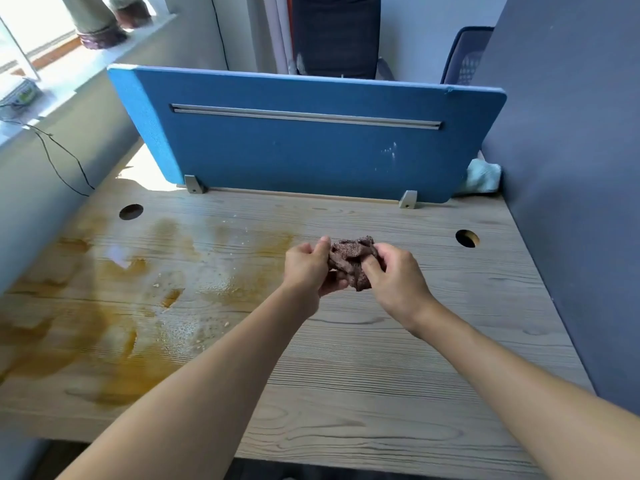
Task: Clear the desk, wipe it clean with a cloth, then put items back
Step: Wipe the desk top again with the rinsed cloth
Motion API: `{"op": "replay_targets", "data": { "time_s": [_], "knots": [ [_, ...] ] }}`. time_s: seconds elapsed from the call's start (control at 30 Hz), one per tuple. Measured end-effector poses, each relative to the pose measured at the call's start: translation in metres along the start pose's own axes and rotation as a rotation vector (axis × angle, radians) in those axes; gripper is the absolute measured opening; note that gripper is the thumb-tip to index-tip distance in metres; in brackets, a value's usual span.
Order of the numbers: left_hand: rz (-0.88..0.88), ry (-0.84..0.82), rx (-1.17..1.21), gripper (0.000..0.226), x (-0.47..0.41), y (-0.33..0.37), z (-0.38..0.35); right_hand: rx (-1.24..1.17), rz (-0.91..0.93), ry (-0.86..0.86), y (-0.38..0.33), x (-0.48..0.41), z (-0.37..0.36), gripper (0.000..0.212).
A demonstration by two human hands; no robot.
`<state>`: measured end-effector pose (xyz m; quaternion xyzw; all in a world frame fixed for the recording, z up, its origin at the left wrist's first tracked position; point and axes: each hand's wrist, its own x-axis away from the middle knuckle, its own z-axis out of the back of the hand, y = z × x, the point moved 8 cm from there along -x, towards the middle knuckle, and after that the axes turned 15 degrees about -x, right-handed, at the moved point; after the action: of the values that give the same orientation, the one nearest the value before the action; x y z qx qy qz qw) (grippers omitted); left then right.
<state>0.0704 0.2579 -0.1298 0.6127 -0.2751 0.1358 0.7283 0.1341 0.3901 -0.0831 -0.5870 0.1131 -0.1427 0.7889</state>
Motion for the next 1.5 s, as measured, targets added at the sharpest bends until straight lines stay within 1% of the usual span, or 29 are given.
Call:
{"op": "replay_targets", "data": {
  "time_s": [0.07,0.13,0.2,0.27,0.33,0.4,0.43,0.5,0.53,0.57,0.63,0.7,0.77,0.83,0.9,0.93,1.0,1.07,1.13,1.23,1.3,1.4,1.5],
  "knots": [
    [0.075,0.019,0.075,0.023,0.003,-0.01,-0.007,0.052,0.031,0.037,-0.004,0.005,0.009,0.028],
    [0.145,0.041,0.144,0.019,0.007,-0.019,-0.008,0.08,0.049,0.15,-0.006,0.007,0.029,0.03],
    [0.19,0.062,0.151,0.022,0.011,-0.03,-0.005,0.011,-0.014,0.286,-0.001,0.005,0.056,0.025],
    [0.185,0.041,0.088,0.028,0.015,-0.032,-0.006,-0.08,-0.088,0.278,0.01,0.001,0.067,0.023],
    [0.111,-0.025,-0.117,0.043,0.021,-0.025,-0.014,-0.209,-0.147,0.234,0.019,0.001,0.07,0.023],
    [-0.041,-0.116,-0.383,0.064,0.025,-0.014,-0.029,-0.352,-0.2,0.199,0.025,0.0,0.07,0.028],
    [-0.129,-0.18,-0.449,0.071,0.031,-0.008,-0.039,-0.389,-0.22,0.156,0.027,0.001,0.068,0.026],
    [-0.227,-0.37,-0.44,0.078,0.043,-0.004,-0.061,-0.391,-0.254,0.049,0.029,0.003,0.063,0.021],
    [-0.257,-0.445,-0.437,0.074,0.048,-0.005,-0.07,-0.388,-0.266,0.001,0.031,0.004,0.061,0.023],
    [-0.283,-0.479,-0.438,0.067,0.051,-0.007,-0.075,-0.39,-0.275,-0.043,0.033,0.006,0.059,0.025],
    [-0.3,-0.417,-0.392,0.048,0.049,-0.01,-0.078,-0.424,-0.298,-0.09,0.036,0.009,0.058,0.027],
    [-0.24,-0.324,-0.231,0.033,0.043,-0.02,-0.072,-0.426,-0.316,-0.095,0.041,0.011,0.058,0.028],
    [-0.199,-0.309,-0.115,0.024,0.043,-0.029,-0.071,-0.385,-0.313,-0.069,0.048,0.012,0.061,0.027],
    [-0.19,-0.358,-0.1,0.022,0.046,-0.033,-0.074,-0.35,-0.31,-0.035,0.053,0.015,0.063,0.029],
    [-0.182,-0.376,-0.076,0.025,0.047,-0.033,-0.074,-0.358,-0.327,-0.011,0.06,0.016,0.064,0.035],
    [-0.169,-0.369,-0.026,0.031,0.046,-0.032,-0.072,-0.398,-0.348,-0.011,0.062,0.017,0.064,0.037],
    [-0.141,-0.346,0.095,0.049,0.041,-0.032,-0.064,-0.507,-0.385,-0.023,0.066,0.016,0.066,0.04],
    [-0.116,-0.308,0.161,0.058,0.035,-0.034,-0.055,-0.597,-0.407,-0.053,0.068,0.015,0.066,0.035],
    [-0.089,-0.276,0.212,0.058,0.029,-0.038,-0.047,-0.651,-0.416,-0.07,0.07,0.013,0.064,0.024],
    [-0.057,-0.324,0.231,0.059,0.026,-0.04,-0.046,-0.68,-0.406,-0.011,0.073,0.009,0.063,0.017],
    [-0.021,-0.373,0.19,0.053,0.024,-0.042,-0.045,-0.683,-0.394,0.028,0.077,0.007,0.065,0.018],
    [-0.041,-0.422,0.114,0.031,0.016,-0.042,-0.039,-0.538,-0.363,0.003,0.087,0.002,0.067,0.022],
    [-0.067,-0.345,0.108,0.022,0.005,-0.046,-0.026,-0.409,-0.416,-0.044,0.102,0.003,0.064,0.029]
  ]
}}
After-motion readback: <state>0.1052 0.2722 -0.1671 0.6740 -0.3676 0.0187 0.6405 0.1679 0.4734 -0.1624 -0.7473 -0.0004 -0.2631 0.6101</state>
